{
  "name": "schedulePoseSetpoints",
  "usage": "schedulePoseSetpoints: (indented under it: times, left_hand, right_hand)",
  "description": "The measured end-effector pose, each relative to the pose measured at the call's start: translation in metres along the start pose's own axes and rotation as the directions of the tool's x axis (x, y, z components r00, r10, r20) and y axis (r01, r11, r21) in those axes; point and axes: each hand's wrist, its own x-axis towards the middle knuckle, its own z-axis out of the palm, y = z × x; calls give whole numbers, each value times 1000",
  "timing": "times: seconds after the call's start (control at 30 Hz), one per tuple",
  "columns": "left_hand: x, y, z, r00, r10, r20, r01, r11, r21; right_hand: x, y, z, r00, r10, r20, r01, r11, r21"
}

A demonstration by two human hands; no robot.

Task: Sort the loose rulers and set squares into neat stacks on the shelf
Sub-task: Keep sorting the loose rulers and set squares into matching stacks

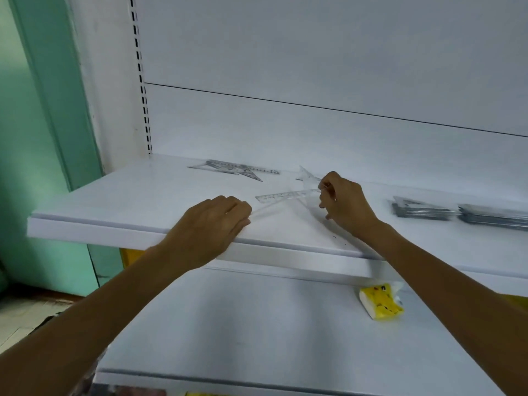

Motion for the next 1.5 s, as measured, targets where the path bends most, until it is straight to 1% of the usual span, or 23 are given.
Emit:
schedulePoseSetpoints:
  times: [0.03,0.1,0.17,0.27,0.33,0.37,0.43,0.5,0.6,0.7,0.8,0.97,1.07,1.17,1.27,1.4,1.5]
  left_hand:
    - [3,0,0,1000,-5,-5,5,1000,20]
    - [10,-1,2,1000,-25,-14,25,999,21]
    - [18,-2,8,997,-76,27,78,994,-73]
    - [31,0,20,978,-122,171,164,952,-257]
    - [43,9,28,972,-141,188,199,921,-334]
    - [50,14,31,970,-156,189,216,909,-356]
    - [64,26,38,966,-167,200,226,917,-328]
    - [80,42,44,968,-161,191,213,931,-296]
    - [106,70,56,976,-131,174,178,939,-295]
    - [133,105,73,982,-84,169,134,940,-312]
    - [159,143,92,981,-69,179,130,926,-353]
    - [205,225,129,982,-26,188,104,903,-417]
    - [226,265,149,982,20,190,68,891,-448]
    - [247,301,166,972,74,222,32,898,-439]
    - [266,326,182,948,130,290,-3,916,-401]
    - [296,348,195,932,191,309,-41,901,-432]
    - [317,364,204,910,233,342,-64,895,-441]
  right_hand:
    - [-3,-1,-2,1000,-10,10,10,1000,-15]
    - [-10,0,-5,998,-46,31,50,992,-116]
    - [-18,4,-8,997,-72,40,78,983,-168]
    - [-29,17,-15,996,-65,64,78,972,-222]
    - [-35,31,-20,995,-33,97,57,964,-260]
    - [-38,38,-24,995,-14,100,40,962,-271]
    - [-45,54,-33,997,9,78,14,958,-286]
    - [-52,71,-46,999,8,36,3,953,-304]
    - [-63,97,-72,1000,4,-14,-9,947,-321]
    - [-78,126,-103,998,-17,-56,-1,952,-306]
    - [-95,156,-137,998,-14,-66,-7,950,-313]
    - [-134,227,-206,991,85,-103,-116,927,-358]
    - [-156,266,-238,979,140,-151,-187,912,-365]
    - [-171,299,-263,965,188,-182,-244,899,-365]
    - [-180,329,-282,949,251,-189,-306,879,-365]
    - [-181,361,-302,935,256,-246,-339,850,-404]
    - [-185,380,-315,935,274,-226,-348,831,-434]
